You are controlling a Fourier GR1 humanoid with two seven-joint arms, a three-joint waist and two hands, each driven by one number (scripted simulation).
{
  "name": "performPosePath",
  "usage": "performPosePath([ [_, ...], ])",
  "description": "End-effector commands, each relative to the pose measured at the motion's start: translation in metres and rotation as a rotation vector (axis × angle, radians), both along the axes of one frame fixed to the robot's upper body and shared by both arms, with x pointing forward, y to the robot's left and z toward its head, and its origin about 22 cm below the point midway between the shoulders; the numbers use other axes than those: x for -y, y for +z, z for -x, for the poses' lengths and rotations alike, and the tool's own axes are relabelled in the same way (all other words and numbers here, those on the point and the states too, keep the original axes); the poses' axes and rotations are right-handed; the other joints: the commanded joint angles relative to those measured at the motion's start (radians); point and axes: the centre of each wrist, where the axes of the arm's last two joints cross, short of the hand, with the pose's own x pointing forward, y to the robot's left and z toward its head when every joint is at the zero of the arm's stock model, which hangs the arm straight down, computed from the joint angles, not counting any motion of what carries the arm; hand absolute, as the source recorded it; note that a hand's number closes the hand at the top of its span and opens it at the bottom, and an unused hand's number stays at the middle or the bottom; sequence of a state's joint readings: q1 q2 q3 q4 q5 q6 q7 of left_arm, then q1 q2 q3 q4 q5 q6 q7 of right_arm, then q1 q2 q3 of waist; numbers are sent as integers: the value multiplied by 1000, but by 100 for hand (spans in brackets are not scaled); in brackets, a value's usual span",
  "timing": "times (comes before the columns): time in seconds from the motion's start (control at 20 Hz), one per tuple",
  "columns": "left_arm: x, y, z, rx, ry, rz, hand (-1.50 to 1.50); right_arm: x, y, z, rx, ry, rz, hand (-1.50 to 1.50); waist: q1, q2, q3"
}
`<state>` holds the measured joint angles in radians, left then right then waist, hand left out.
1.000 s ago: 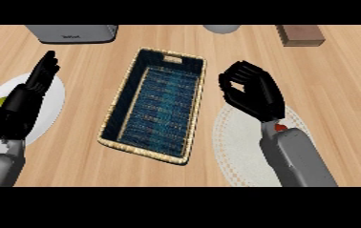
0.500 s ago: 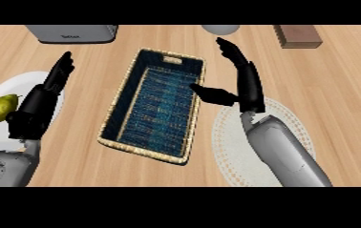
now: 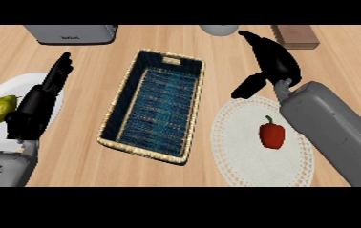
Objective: Pick the bell pepper from the placemat and place it in the basket
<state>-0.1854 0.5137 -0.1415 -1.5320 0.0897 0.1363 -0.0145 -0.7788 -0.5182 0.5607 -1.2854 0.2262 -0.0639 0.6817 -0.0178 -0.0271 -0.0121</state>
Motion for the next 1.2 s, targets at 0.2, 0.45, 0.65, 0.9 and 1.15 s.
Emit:
performPosePath([
  [0.2, -8, 2, 3, 16, -13, 9, 0, -2, 89, -1, -377, 97, 259, -150, 8, 14, 8],
  [0.45, -11, -3, 6, 8, -7, 19, 0, 10, 96, 1, -498, 67, 303, -150, 15, 21, 10],
  [0.65, 1, 21, 2, 24, -14, 9, 0, 33, 92, 8, -518, 59, 293, -150, 15, 21, 12],
  [0.9, -4, 7, -4, 29, -6, 9, 0, 43, 72, 6, -547, 58, 283, -150, 18, 26, 12],
  [1.15, 8, -11, -3, 30, -26, 12, 0, 39, 38, 9, -635, 75, 348, -150, 17, 27, 11],
])
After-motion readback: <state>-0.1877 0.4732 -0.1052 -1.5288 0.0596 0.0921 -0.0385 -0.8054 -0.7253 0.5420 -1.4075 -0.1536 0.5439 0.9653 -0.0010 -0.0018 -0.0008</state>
